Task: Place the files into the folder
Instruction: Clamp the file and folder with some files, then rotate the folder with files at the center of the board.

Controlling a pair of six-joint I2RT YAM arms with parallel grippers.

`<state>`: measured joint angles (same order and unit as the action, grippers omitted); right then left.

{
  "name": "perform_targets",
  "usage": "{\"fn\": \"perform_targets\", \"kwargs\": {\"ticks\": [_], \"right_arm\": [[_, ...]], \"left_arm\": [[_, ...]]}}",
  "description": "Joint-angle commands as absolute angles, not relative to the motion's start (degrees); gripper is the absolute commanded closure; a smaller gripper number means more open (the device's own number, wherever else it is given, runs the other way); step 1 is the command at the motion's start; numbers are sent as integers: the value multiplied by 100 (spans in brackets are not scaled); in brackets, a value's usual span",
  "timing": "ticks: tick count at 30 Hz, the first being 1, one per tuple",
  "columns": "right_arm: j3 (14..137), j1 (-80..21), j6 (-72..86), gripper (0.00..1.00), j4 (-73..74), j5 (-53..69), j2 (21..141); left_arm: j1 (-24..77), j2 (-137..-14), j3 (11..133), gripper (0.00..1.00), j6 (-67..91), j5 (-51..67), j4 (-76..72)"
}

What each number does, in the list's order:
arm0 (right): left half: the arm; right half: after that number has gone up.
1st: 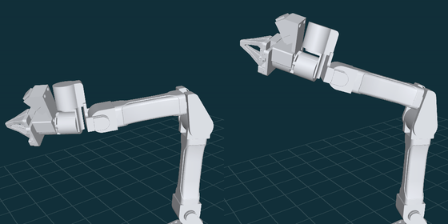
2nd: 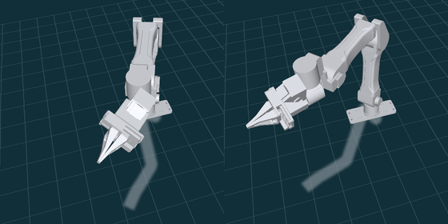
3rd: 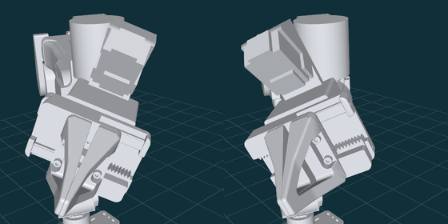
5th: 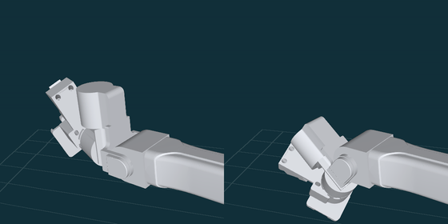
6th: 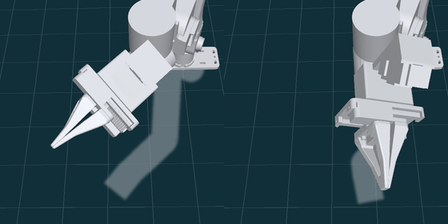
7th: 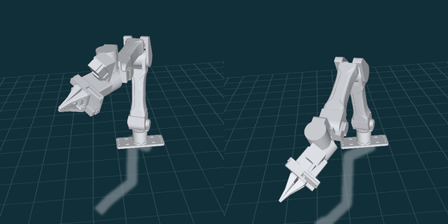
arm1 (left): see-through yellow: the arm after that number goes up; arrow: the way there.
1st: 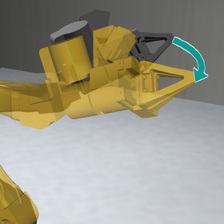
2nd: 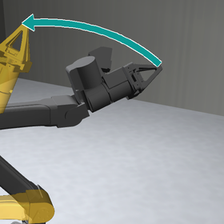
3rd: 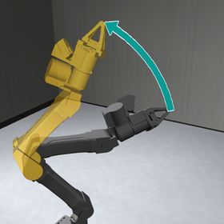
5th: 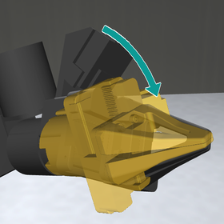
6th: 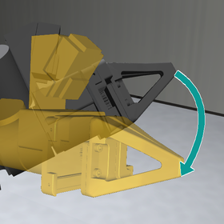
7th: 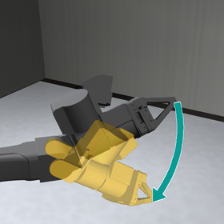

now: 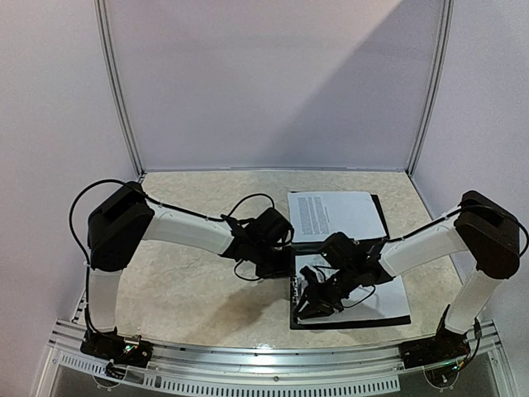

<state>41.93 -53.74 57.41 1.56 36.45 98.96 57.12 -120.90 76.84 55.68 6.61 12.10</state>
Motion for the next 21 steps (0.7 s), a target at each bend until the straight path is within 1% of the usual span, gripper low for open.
{"fn": "perform_targets", "kwargs": {"ticks": [1,4,5,6,7,8,9,10,11,13,15,21], "right_arm": [[4295,-5404,5725,78,588,3458,9544],[4480,-5373,5635,73,881,3375,9237],[4528,-5352,5578,70,1018,3337,9125],[4556,-5302,5514,67,1179,3292,9031],[4556,-5236,5407,63,1332,3243,8850],[4547,-5141,5329,58,1535,3173,8734],[4532,-5033,5201,53,1772,3082,8568],[4519,-4915,5084,49,2030,2934,8437],[4498,-4743,4881,45,2308,2743,8201],[4427,-4517,4622,38,2809,2309,7840],[4316,-4298,4394,33,3113,1903,7422],[3865,-3970,4176,29,3329,1444,6408]], "left_arm": [[5590,-12523,7432,100,5352,26,2045],[5590,-12405,7694,100,5059,18,2150],[5582,-12367,7838,100,4949,-167,2255],[5581,-12328,7974,95,4827,-277,2373],[5569,-12287,8100,83,4717,-405,2469],[5560,-12239,8211,67,4609,-493,2571],[5543,-12155,8292,55,4528,-582,2653],[5521,-12074,8349,45,4449,-655,2711],[5498,-11993,8376,39,4374,-709,2760],[5441,-11836,8393,33,4262,-767,2813],[5392,-11734,8423,32,4161,-799,2875],[5296,-11654,8505,31,4014,-845,3061]]}}
